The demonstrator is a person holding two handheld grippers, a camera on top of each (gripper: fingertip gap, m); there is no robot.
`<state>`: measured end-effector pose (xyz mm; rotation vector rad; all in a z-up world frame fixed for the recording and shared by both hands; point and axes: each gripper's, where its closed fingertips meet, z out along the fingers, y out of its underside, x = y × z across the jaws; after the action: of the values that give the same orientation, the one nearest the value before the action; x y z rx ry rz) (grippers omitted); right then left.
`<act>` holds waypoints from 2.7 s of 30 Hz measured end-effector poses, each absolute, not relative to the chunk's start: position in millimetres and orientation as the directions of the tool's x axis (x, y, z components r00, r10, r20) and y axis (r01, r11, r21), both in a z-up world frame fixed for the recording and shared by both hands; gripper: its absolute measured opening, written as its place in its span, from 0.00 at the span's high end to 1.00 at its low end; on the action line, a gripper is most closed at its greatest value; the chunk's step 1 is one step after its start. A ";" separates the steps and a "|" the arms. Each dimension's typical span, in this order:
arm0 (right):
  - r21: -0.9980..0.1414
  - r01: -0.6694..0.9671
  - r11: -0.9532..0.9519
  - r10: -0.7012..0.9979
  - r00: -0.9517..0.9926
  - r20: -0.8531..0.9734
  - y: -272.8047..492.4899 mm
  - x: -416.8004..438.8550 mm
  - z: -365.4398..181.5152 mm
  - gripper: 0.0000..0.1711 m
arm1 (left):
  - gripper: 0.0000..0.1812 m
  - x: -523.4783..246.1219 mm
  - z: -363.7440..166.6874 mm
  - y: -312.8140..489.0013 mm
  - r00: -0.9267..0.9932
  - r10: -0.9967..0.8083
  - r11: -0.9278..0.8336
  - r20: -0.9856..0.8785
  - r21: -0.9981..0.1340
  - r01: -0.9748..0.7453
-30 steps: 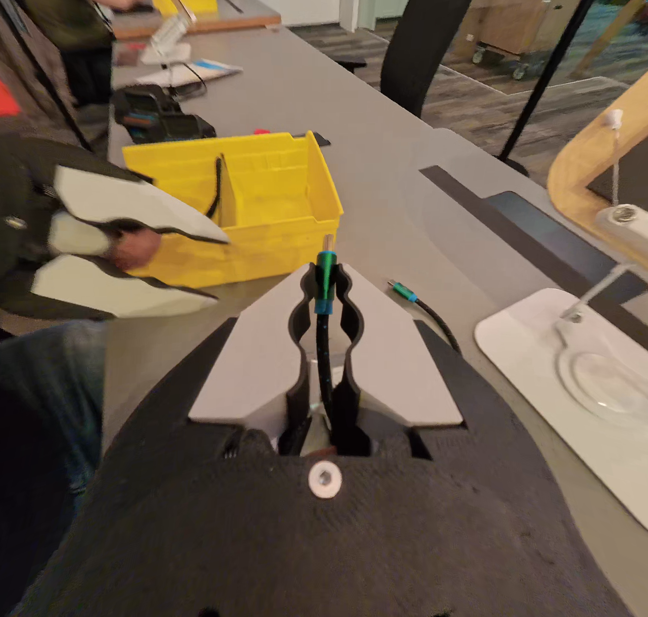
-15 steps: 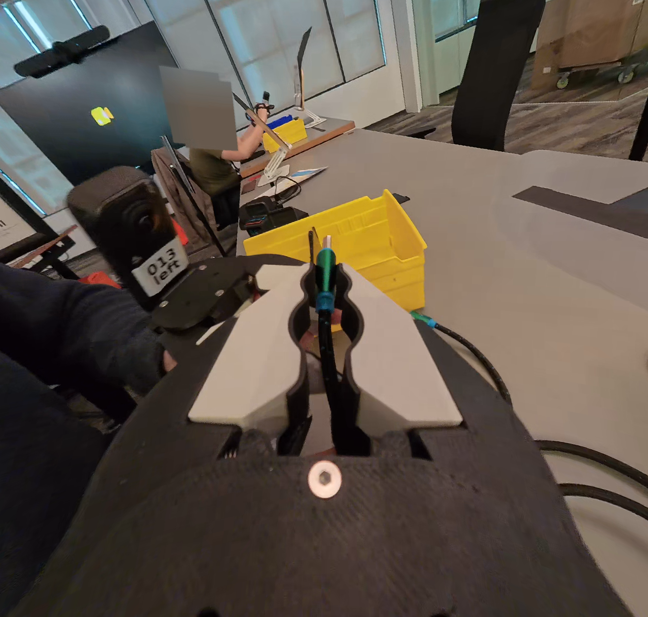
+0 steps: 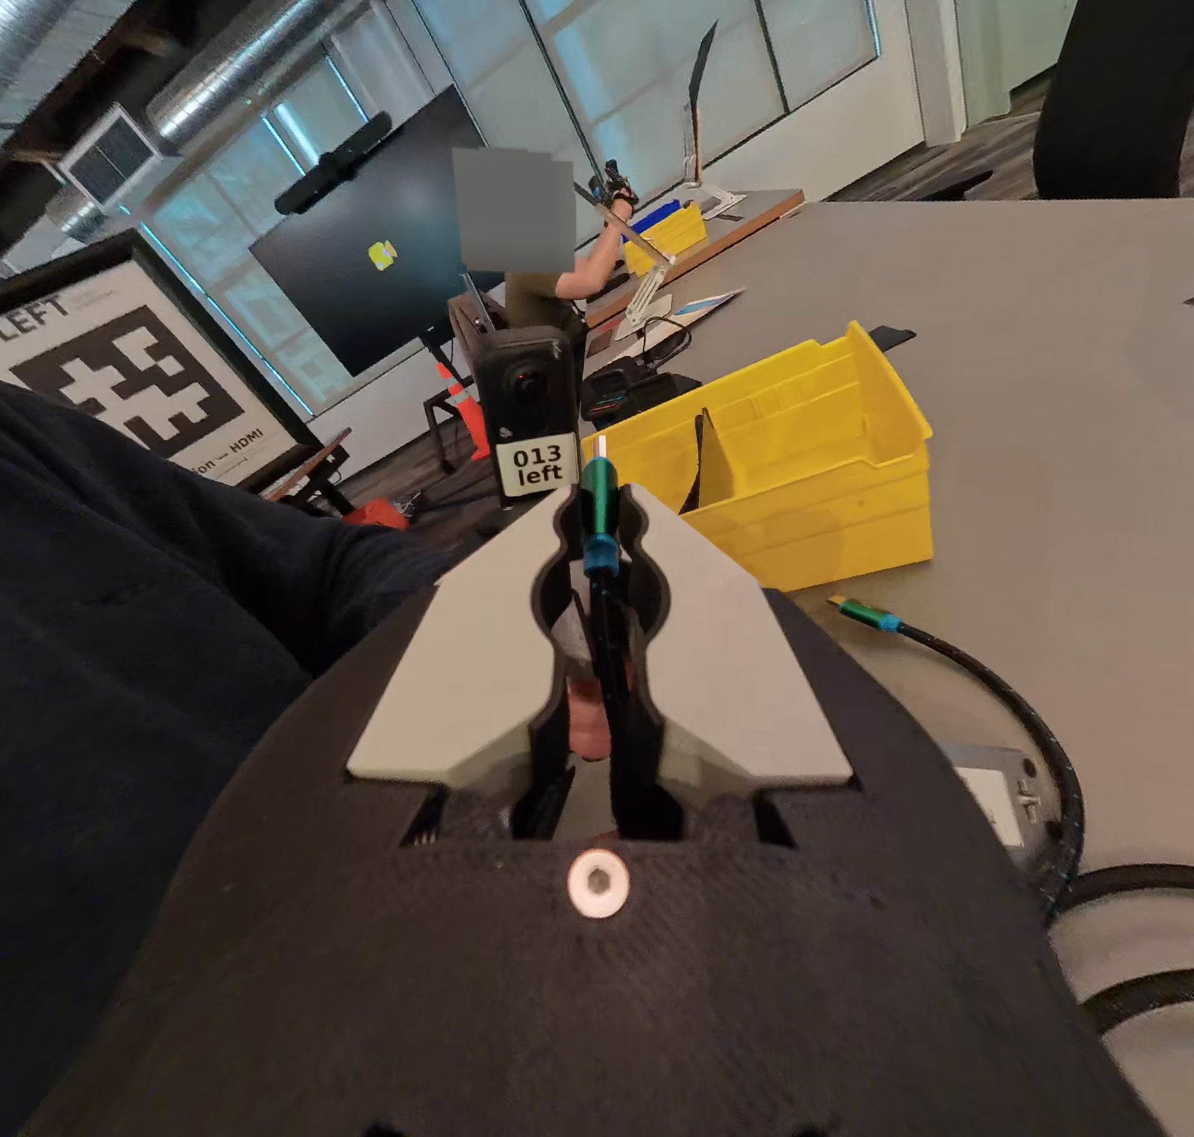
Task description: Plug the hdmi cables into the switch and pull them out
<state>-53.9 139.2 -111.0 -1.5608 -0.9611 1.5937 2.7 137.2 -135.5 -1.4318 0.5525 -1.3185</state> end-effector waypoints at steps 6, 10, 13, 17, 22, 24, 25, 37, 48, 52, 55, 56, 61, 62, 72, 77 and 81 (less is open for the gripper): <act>-0.890 0.029 -0.455 0.890 -0.015 -0.456 139.0 -44.2 -107.0 0.94 | 0.97 7.1 -136.0 128.1 0.208 -0.876 -0.375 0.434 -0.886 0.272; -0.915 0.047 -0.401 0.916 0.027 -0.400 140.5 -30.7 -100.7 0.95 | 0.97 7.6 -137.9 122.1 0.147 -0.895 -0.399 0.422 -0.902 0.165; -0.928 0.045 -0.370 0.928 0.060 -0.367 142.1 -15.8 -94.7 0.95 | 0.97 3.9 -137.1 121.5 0.155 -0.906 -0.388 0.393 -0.920 0.065; -0.925 0.042 -0.378 0.925 0.061 -0.375 134.6 -5.9 -95.8 0.94 | 0.97 -4.1 -137.2 116.6 0.166 -0.934 -0.336 0.316 -0.935 -0.115; -0.899 0.041 -0.437 0.899 0.048 -0.435 128.6 -5.9 -109.8 0.95 | 0.97 -12.5 -147.2 110.0 0.200 -0.941 -0.318 0.272 -0.912 -0.259; -0.890 0.065 -0.451 0.893 0.032 -0.450 125.5 -7.4 -117.2 0.94 | 0.97 -13.1 -154.3 104.6 0.189 -0.944 -0.318 0.271 -0.897 -0.306; -0.891 0.088 -0.445 0.895 0.024 -0.445 123.7 -7.9 -120.5 0.94 | 0.97 -12.6 -157.5 102.2 0.181 -0.944 -0.322 0.276 -0.891 -0.320; -0.657 0.625 0.421 0.907 -0.280 0.315 105.2 -0.2 -155.4 0.67 | 0.97 -9.1 -174.9 75.8 0.016 -0.923 -0.357 0.384 -0.842 -0.405; -0.628 0.572 0.527 0.799 -0.585 0.138 64.7 -2.0 -172.6 0.89 | 0.97 -9.9 -178.5 44.8 -0.122 -0.888 -0.350 0.444 -0.822 -0.450; -0.696 0.567 0.441 0.840 -0.533 0.098 66.4 -4.6 -166.8 0.89 | 0.97 -13.5 -171.4 49.5 -0.115 -0.889 -0.367 0.443 -0.840 -0.401; -0.751 0.569 0.336 0.890 -0.452 0.057 73.7 -7.3 -164.6 0.89 | 0.96 -16.3 -168.2 59.3 -0.051 -0.927 -0.329 0.370 -0.873 -0.361; -0.780 0.556 0.289 0.907 -0.419 0.038 76.7 -8.9 -162.5 0.89 | 0.94 -17.2 -165.5 64.1 -0.021 -0.939 -0.317 0.344 -0.886 -0.338; -0.880 0.466 0.088 0.960 -0.277 -0.051 89.7 -16.8 -153.4 0.90 | 0.80 -19.6 -149.8 88.5 0.183 -0.978 -0.152 0.101 -0.944 -0.291; -0.896 0.441 0.051 0.967 -0.245 -0.065 92.8 -19.2 -151.0 0.90 | 0.81 -20.1 -147.0 92.6 0.223 -0.973 -0.117 0.051 -0.949 -0.293; -0.959 0.244 -0.145 0.977 -0.115 -0.177 99.3 -26.8 -142.5 0.91 | 0.90 -21.7 -138.5 101.9 0.395 -0.908 0.001 -0.138 -0.945 -0.328; -0.950 0.281 -0.133 0.972 -0.150 -0.181 91.5 -26.5 -144.7 0.91 | 0.97 -22.5 -140.8 97.3 0.355 -0.930 -0.016 -0.091 -0.958 -0.287; -0.942 0.318 -0.110 0.971 -0.166 -0.170 90.1 -25.1 -147.7 0.91 | 0.97 -22.5 -143.3 95.2 0.328 -0.942 -0.025 -0.076 -0.956 -0.291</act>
<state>-25.1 90.1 -147.7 -1.4535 -1.5180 1.2990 -22.5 95.2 -143.3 -1.5427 1.1634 -0.7762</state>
